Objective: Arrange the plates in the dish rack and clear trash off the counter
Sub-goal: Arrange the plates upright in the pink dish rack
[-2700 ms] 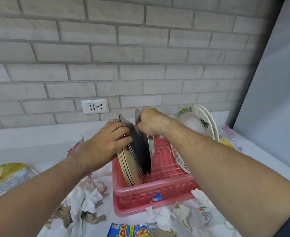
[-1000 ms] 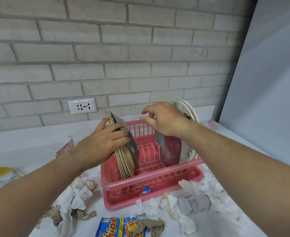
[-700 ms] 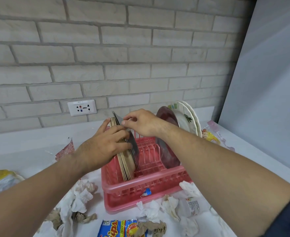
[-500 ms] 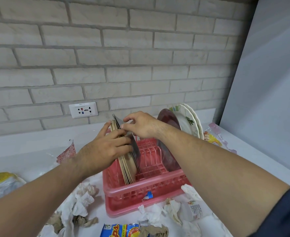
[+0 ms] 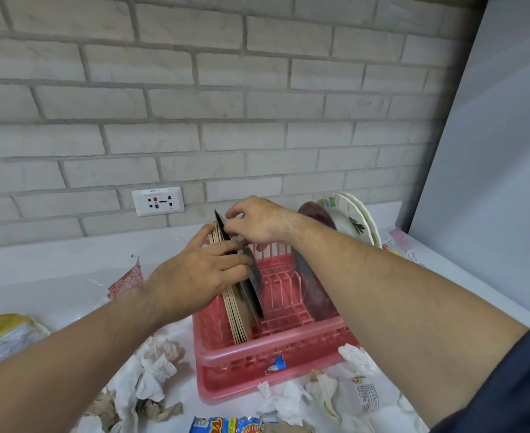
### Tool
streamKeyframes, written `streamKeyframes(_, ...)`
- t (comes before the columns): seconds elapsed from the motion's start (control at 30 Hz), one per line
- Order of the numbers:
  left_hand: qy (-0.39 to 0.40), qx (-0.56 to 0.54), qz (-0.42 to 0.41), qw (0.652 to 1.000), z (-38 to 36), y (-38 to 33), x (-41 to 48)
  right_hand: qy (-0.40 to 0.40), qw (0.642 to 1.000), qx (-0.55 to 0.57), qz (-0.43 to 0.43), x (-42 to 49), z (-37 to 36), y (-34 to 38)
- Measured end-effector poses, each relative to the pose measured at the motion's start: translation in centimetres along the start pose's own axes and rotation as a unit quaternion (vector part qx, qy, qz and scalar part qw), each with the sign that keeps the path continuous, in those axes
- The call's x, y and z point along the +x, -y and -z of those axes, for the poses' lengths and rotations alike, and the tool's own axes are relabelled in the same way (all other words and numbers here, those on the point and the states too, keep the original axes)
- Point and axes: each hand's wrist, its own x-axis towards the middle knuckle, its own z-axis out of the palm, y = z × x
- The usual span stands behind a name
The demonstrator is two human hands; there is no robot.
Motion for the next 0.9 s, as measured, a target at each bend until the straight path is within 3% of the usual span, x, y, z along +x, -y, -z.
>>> streamKeyframes(0.33,-0.011,0.012,-0.023,1.000,-0.1,-0.1,0.3,-0.002,0.982,-0.186,0.023,-0.3,0.9,1.6)
streamKeyframes(0.9,-0.003,0.013,0.001,1.000,-0.2,-0.5,-1.0,-0.122,0.948,-0.293,-0.027,-0.6,0.4,1.1)
